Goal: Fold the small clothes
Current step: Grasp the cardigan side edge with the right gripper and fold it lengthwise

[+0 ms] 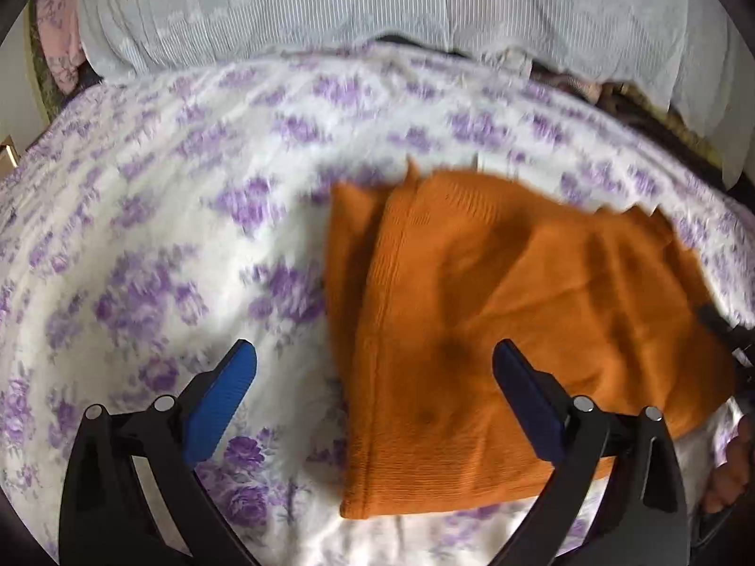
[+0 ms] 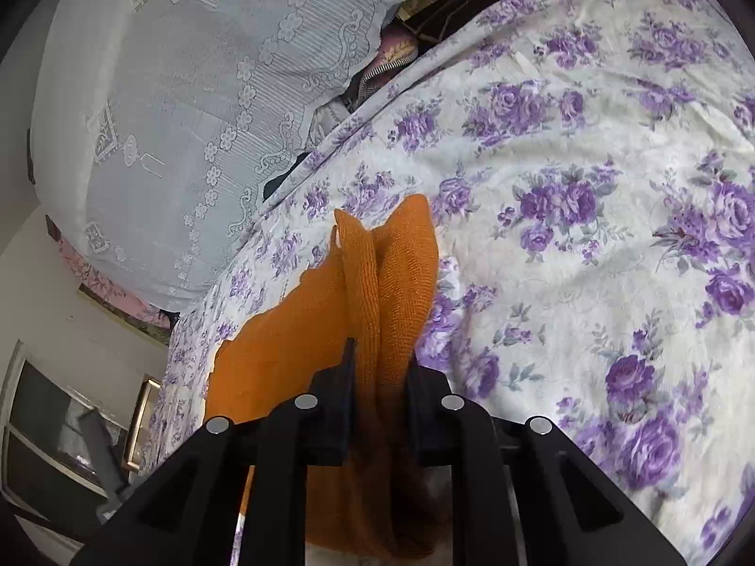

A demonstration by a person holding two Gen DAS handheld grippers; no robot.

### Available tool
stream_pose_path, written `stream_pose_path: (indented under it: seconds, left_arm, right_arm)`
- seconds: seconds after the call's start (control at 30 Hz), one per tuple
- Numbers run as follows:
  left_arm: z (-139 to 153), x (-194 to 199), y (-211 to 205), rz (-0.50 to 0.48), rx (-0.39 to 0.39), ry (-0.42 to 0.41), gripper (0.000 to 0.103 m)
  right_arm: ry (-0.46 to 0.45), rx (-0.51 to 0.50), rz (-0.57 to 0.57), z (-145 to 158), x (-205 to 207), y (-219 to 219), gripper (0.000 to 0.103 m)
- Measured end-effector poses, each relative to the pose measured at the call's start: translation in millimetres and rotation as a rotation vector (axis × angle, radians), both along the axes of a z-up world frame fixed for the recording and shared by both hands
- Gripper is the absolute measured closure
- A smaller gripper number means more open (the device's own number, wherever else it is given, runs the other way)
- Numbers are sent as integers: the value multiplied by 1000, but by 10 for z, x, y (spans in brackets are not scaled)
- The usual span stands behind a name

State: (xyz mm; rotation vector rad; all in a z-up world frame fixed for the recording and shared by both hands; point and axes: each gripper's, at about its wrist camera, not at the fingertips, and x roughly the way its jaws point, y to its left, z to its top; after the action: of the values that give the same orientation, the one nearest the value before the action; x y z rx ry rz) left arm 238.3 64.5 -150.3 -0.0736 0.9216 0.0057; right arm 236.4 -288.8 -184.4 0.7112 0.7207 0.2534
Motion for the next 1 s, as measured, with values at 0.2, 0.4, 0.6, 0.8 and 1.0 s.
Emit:
stream_pose_path:
  seconds: [0.2, 0.4, 0.6, 0.8, 1.0]
  left_arm:
    - [172, 85, 183, -18, -62, -33, 5]
    - [141, 69, 270, -48, 13, -54, 5]
    - [99, 137, 278, -66, -61, -43, 5]
    - [344, 332, -236, -182, -10, -81, 5]
    - [345, 788, -608, -225, -69, -1, 5]
  right_arm:
    - [-18, -66, -7, 265, -8, 221, 87]
    - [-13, -130, -12, 475, 26, 419, 87]
    - [-54, -164, 3, 690, -45, 688, 87]
    - [-84, -250, 64, 816, -132, 1060, 87]
    - [-86, -311, 130, 869, -161, 1418, 88]
